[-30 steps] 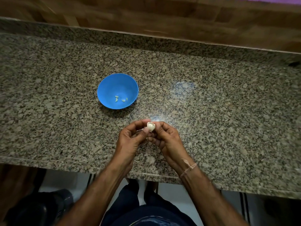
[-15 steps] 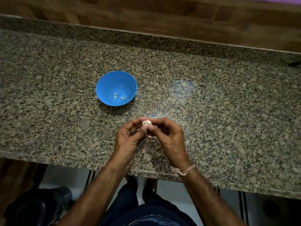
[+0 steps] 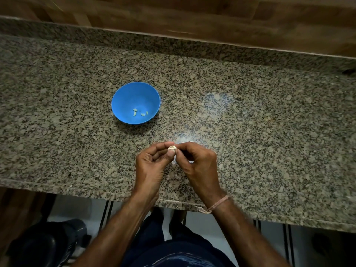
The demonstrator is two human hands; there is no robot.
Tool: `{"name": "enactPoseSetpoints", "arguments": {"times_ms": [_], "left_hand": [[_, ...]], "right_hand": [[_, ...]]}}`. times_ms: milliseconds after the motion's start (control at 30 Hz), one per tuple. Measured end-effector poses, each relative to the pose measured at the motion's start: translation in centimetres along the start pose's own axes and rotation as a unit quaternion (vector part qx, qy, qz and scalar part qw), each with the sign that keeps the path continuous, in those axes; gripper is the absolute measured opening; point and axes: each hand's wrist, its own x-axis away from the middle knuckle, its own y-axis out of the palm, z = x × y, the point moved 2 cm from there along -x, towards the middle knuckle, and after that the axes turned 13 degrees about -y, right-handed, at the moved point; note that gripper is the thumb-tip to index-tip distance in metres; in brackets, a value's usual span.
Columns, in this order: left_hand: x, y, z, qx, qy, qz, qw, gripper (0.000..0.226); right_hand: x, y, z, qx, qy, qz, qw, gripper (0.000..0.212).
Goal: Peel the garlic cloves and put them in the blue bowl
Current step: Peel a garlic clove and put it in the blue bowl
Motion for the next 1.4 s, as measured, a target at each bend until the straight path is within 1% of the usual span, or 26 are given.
{"name": "enactPoseSetpoints", "arguments": {"times_ms": [133, 300, 333, 400, 467, 500, 533, 567, 600, 667, 767, 833, 900, 1000, 1167, 1267, 1400], "left_hand": [[-0.2, 0.0, -0.3, -0.015, 0.002, 0.01, 1.0, 0.024], [-0.4, 0.0, -0.7, -0.01, -0.004, 0.003, 1.0, 0.022], [-0.6, -0.1, -0.8, 0.001, -0.015, 0.001, 1.0, 0.022], [-1.2, -0.2, -1.1, 0.021, -0.042, 0.001, 0.999, 0.022], [-2.0, -0.6, -1.6, 0.035, -0.07, 0.007, 0.997, 0.02], [-2.5, -1.0, -1.7, 0.023, -0.076, 0.016, 0.997, 0.02], [-3.2, -1.5, -1.8, -0.02, -0.066, 0.039, 0.997, 0.021], [-4.0, -2.1, -1.7, -0.097, -0.04, 0.073, 0.992, 0.021], [-4.8, -2.7, -1.6, -0.186, -0.004, 0.108, 0.977, 0.022], [-6.3, -3.7, -1.3, -0.312, 0.062, 0.151, 0.936, 0.025], [-8.0, -4.3, -1.3, -0.416, 0.12, 0.149, 0.889, 0.032], [-8.1, -4.6, -1.8, -0.475, 0.161, 0.146, 0.852, 0.044], [-7.3, -4.8, -2.6, -0.505, 0.179, 0.17, 0.827, 0.054], [-5.4, -4.8, -4.3, -0.51, 0.178, 0.2, 0.817, 0.05], [-4.8, -5.3, -6.4, -0.522, 0.152, 0.176, 0.82, 0.033], [-5.0, -5.5, -6.5, -0.528, 0.156, 0.171, 0.817, 0.031], [-5.0, -5.4, -6.3, -0.529, 0.154, 0.17, 0.817, 0.031]], "right_hand": [[0.1, 0.2, 0.1, 0.028, -0.013, 0.003, 1.0, 0.01], [0.1, 0.4, 0.9, 0.013, -0.003, 0.003, 1.0, 0.009], [0.1, 0.6, 1.2, -0.002, 0.013, 0.002, 1.0, 0.009], [0.2, 1.0, 1.9, -0.083, 0.089, 0.002, 0.993, 0.01], [0.3, 1.5, 2.6, -0.186, 0.186, 0.023, 0.965, 0.01], [0.5, 1.7, 3.0, -0.221, 0.222, 0.04, 0.949, 0.01], [0.6, 1.9, 3.5, -0.235, 0.245, 0.049, 0.939, 0.009], [0.8, 2.1, 4.1, -0.228, 0.257, 0.045, 0.938, 0.008], [1.1, 2.3, 4.7, -0.201, 0.262, 0.027, 0.944, 0.006], [1.6, 2.7, 5.7, -0.122, 0.265, -0.027, 0.956, 0.004], [1.8, 3.2, 6.4, -0.053, 0.26, -0.073, 0.961, 0.004], [1.5, 3.6, 6.3, -0.018, 0.245, -0.09, 0.965, 0.01], [1.4, 3.8, 6.3, 0.016, 0.226, -0.108, 0.968, 0.017], [1.4, 4.0, 6.2, 0.05, 0.213, -0.13, 0.967, 0.016], [1.3, 4.2, 5.5, 0.119, 0.159, -0.169, 0.965, 0.011], [1.2, 4.4, 5.5, 0.147, 0.143, -0.176, 0.963, 0.012], [1.0, 4.7, 5.5, 0.172, 0.147, -0.186, 0.956, 0.012]]}}
